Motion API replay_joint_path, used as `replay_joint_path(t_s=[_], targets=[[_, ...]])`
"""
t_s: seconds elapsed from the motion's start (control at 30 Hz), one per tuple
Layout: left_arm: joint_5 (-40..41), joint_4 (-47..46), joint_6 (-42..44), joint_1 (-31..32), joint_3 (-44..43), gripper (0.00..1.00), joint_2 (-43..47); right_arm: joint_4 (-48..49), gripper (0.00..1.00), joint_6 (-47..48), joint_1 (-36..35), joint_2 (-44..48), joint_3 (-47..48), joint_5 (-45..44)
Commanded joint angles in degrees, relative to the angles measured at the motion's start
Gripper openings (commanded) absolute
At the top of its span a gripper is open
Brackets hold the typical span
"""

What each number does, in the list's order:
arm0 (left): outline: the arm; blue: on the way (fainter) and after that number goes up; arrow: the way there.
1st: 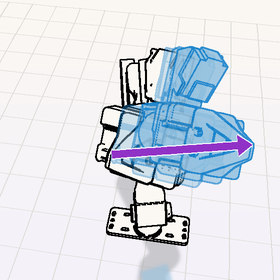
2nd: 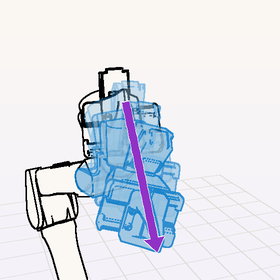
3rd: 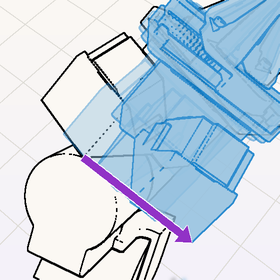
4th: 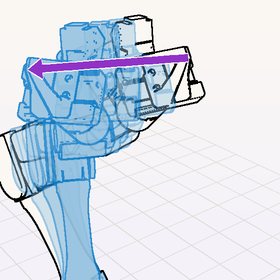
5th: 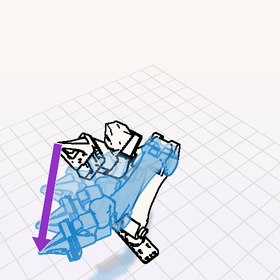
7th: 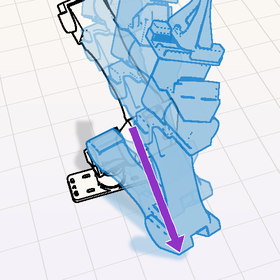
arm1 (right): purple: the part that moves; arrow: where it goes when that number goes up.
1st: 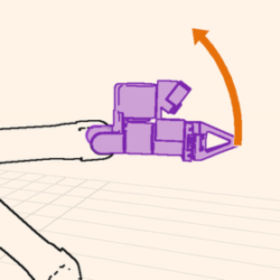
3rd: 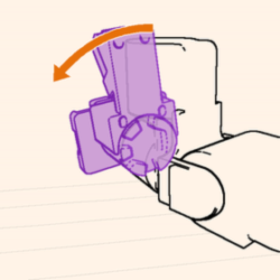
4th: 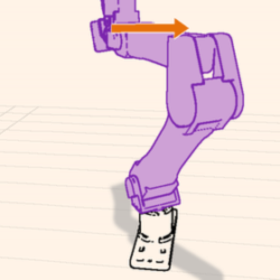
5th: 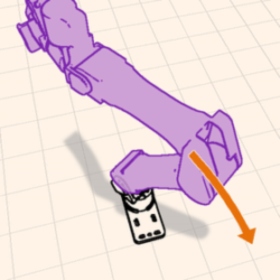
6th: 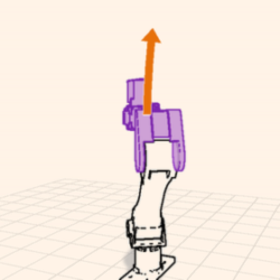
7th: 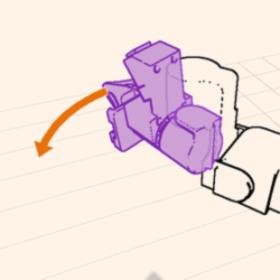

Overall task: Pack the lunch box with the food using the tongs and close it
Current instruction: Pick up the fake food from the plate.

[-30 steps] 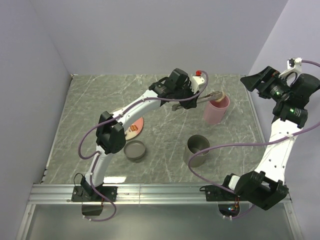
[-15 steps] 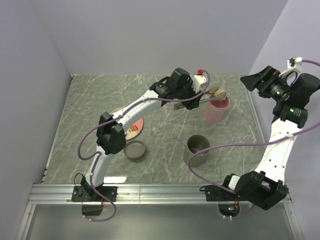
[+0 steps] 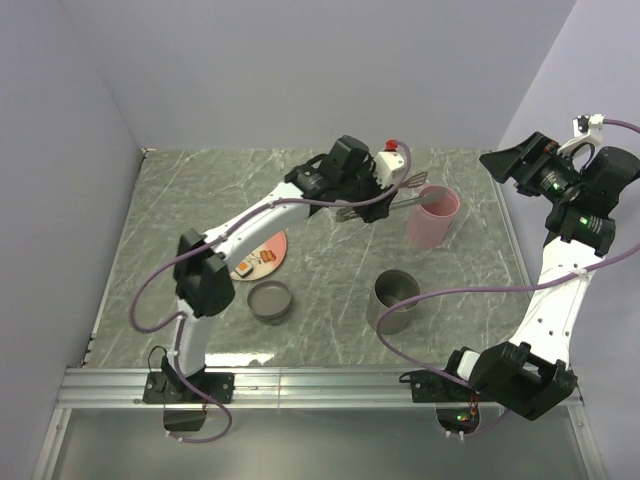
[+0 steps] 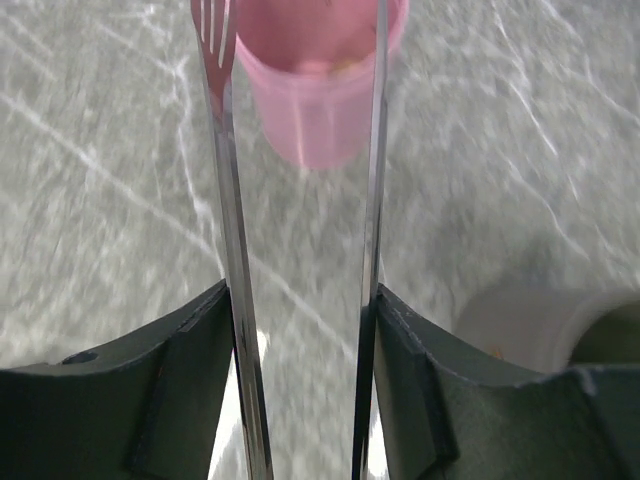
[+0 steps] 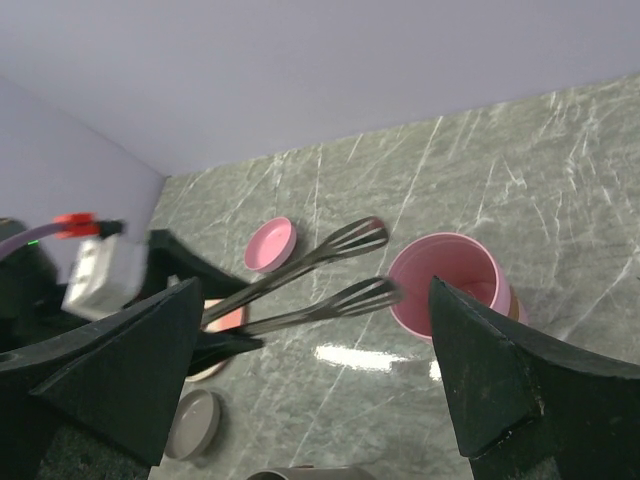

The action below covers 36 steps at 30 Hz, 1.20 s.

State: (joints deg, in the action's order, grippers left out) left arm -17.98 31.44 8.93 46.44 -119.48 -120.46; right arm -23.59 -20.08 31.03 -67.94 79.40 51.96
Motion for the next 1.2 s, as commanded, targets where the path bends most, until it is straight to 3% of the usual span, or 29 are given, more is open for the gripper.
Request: replay_joint_path(t_s=[0.0,0.43,0.83,0.97,1.17], targets=[[-0.1,-0.2,2.1,-0.6,5.2,0.59,12.5,0.9,1.0,0.5,0.3,0.7,1.3,1.1],[-3.8,9.6,4.6,-16.7,25.5,0.58,33.6,0.4,1.0,1.2,-0.1,0.2,0.8,2.5],[-3.6,23.0,18.7,-42.0,46.3,0.58,54.3,-3.7,1.0,6.7,-6.2,0.5,-2.3,-1.5],[-3.6,26.6,20.7,-45.6,51.9,0.59,58.3,-2.9,1.0,6.7,-6.5,1.1,-3.6,-2.0],[-1.5,30.7,20.3,-46.2,57.9,0.59,63.1,-4.0,1.0,7.6,-6.5,1.0,-3.5,-1.2]])
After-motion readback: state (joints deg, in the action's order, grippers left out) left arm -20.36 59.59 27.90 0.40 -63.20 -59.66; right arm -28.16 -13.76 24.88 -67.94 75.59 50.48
